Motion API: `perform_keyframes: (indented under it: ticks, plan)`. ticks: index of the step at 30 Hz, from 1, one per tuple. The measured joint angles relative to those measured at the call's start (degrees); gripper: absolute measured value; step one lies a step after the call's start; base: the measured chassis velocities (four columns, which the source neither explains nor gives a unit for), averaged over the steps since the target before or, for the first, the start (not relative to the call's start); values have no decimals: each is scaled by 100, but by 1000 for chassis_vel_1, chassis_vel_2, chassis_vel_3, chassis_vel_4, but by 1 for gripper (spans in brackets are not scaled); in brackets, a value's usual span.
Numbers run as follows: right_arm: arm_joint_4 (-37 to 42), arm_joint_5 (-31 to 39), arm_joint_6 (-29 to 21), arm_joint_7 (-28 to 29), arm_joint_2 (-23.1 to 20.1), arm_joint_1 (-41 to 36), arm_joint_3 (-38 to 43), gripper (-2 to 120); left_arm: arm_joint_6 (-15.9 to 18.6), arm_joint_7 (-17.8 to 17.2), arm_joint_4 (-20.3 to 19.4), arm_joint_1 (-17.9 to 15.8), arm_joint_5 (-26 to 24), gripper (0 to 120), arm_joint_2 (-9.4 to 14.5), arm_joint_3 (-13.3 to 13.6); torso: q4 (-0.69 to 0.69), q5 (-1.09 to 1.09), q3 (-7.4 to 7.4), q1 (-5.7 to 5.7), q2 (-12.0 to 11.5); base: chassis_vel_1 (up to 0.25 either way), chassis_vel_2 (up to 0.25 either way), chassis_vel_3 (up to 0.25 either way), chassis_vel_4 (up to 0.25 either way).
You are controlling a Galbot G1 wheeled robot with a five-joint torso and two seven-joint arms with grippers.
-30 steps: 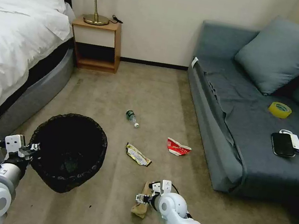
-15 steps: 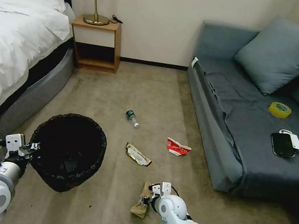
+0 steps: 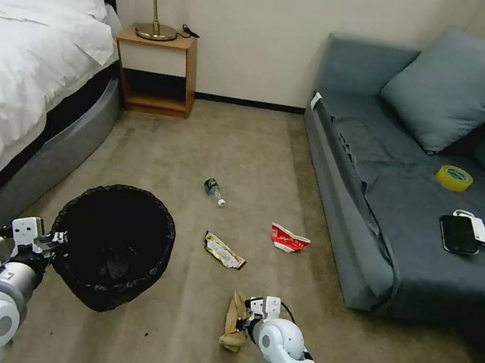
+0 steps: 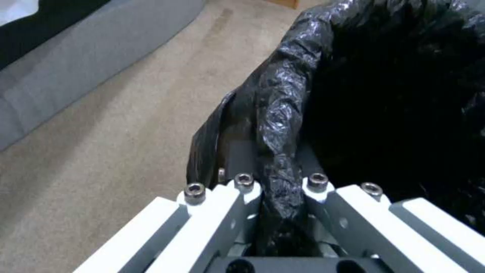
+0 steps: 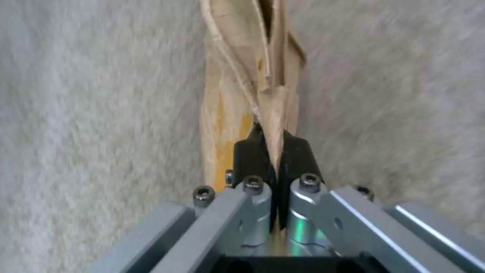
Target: Pick up the trash bin, then pick up the garbage on the floor and place it into the trash bin.
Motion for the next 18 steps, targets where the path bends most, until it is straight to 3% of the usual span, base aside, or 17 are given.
perform_keyframes:
  ticks: [8,12,18]
  plan:
    - [1182,-38,408,84,-453,-238,265,0,-4,0,2,-5,13,3,-23,164,0,1,0,0,0,0,0,0,0]
    - [2150,-247,1033,-23,-880,-227,419,0,7,-37,102,-11,0,3,-55,362,0,0,0,0,1,0,0,0,0]
    - [2980,-83,1422,-45,-1294,-40,514,0,8,-91,206,-48,77,3,-84,607,0,0,0,0,1,0,0,0,0]
